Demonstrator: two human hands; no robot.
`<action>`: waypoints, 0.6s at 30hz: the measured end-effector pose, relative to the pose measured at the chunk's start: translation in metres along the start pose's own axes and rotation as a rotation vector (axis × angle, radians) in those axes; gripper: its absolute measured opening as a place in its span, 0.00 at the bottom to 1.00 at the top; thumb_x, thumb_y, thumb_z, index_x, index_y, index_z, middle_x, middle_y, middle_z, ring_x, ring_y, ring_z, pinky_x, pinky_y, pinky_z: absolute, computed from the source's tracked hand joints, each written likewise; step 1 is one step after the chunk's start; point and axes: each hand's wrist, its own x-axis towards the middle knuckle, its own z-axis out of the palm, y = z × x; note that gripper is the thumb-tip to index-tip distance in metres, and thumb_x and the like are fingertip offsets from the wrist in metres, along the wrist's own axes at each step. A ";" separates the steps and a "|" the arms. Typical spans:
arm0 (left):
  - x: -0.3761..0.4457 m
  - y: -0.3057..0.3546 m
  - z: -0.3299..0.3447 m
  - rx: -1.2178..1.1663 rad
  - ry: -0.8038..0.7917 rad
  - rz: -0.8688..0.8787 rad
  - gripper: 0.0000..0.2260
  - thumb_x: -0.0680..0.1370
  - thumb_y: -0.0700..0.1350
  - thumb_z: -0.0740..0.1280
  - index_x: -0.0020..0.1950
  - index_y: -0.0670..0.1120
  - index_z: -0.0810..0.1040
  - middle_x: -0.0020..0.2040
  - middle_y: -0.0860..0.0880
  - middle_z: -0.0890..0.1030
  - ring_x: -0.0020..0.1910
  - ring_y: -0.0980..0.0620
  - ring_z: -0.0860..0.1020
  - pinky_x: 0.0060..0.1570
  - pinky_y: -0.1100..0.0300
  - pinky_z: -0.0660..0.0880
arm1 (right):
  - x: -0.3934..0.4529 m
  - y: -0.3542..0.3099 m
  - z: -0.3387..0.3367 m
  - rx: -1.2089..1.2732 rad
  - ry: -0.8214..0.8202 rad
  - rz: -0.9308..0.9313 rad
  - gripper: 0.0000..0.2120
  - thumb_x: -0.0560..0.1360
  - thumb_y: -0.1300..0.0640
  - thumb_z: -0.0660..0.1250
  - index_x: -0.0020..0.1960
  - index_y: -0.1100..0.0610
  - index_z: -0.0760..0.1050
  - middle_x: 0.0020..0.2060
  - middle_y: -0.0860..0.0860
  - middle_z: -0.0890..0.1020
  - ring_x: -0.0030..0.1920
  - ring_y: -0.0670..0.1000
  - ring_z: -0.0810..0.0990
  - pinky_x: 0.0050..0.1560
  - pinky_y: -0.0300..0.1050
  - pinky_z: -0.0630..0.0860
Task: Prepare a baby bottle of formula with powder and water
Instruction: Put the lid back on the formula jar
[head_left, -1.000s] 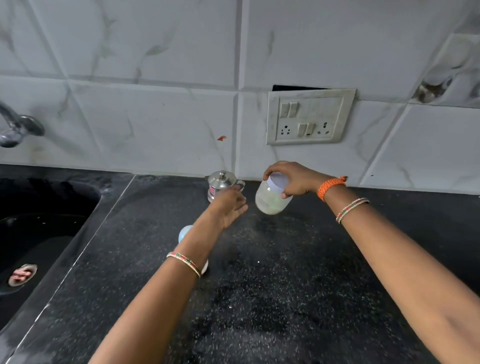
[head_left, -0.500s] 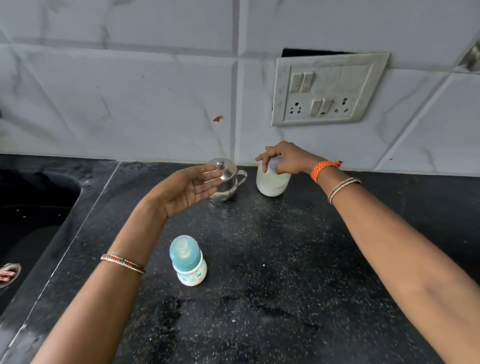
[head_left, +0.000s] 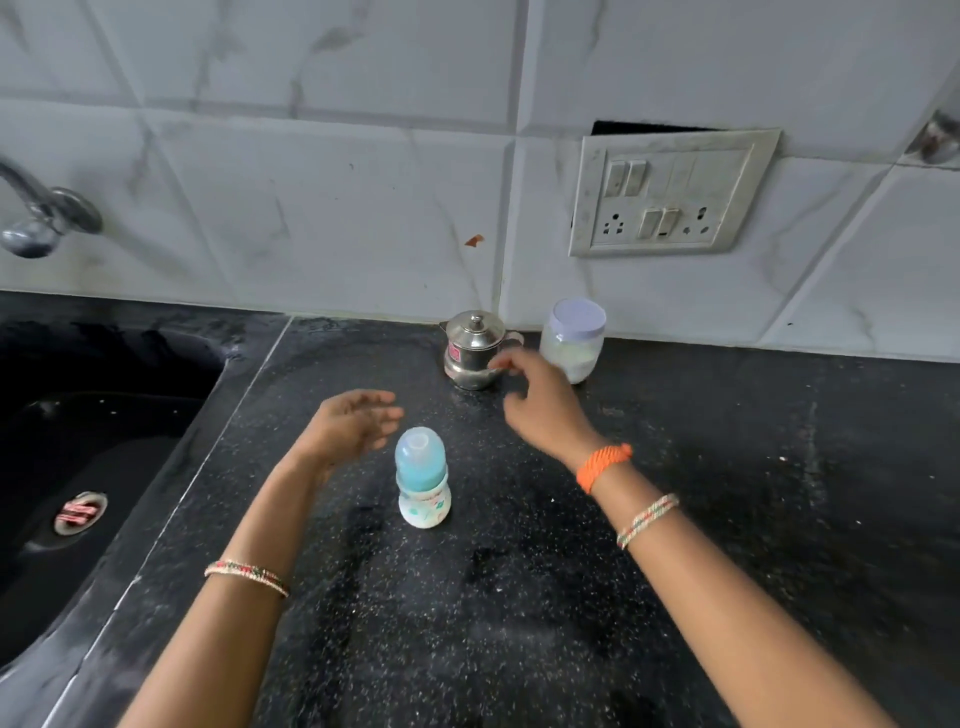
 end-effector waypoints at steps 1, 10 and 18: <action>-0.008 -0.013 -0.005 0.048 0.018 -0.018 0.14 0.79 0.30 0.58 0.63 0.39 0.73 0.50 0.45 0.82 0.45 0.51 0.79 0.43 0.60 0.77 | -0.020 0.000 0.016 0.021 -0.099 0.027 0.23 0.67 0.69 0.64 0.60 0.53 0.73 0.59 0.51 0.77 0.59 0.48 0.74 0.63 0.47 0.72; -0.057 -0.074 0.010 -0.146 -0.147 0.021 0.16 0.77 0.28 0.62 0.63 0.39 0.74 0.61 0.40 0.78 0.59 0.46 0.78 0.53 0.61 0.78 | -0.094 -0.002 0.096 0.268 -0.178 0.091 0.30 0.67 0.60 0.76 0.66 0.53 0.69 0.57 0.44 0.78 0.55 0.34 0.74 0.53 0.22 0.68; -0.023 -0.053 0.052 0.121 -0.072 0.202 0.18 0.78 0.30 0.61 0.68 0.38 0.71 0.67 0.42 0.74 0.66 0.48 0.73 0.60 0.60 0.72 | -0.055 0.023 0.057 0.190 0.183 0.218 0.25 0.62 0.57 0.79 0.57 0.51 0.77 0.49 0.44 0.83 0.47 0.41 0.81 0.48 0.32 0.77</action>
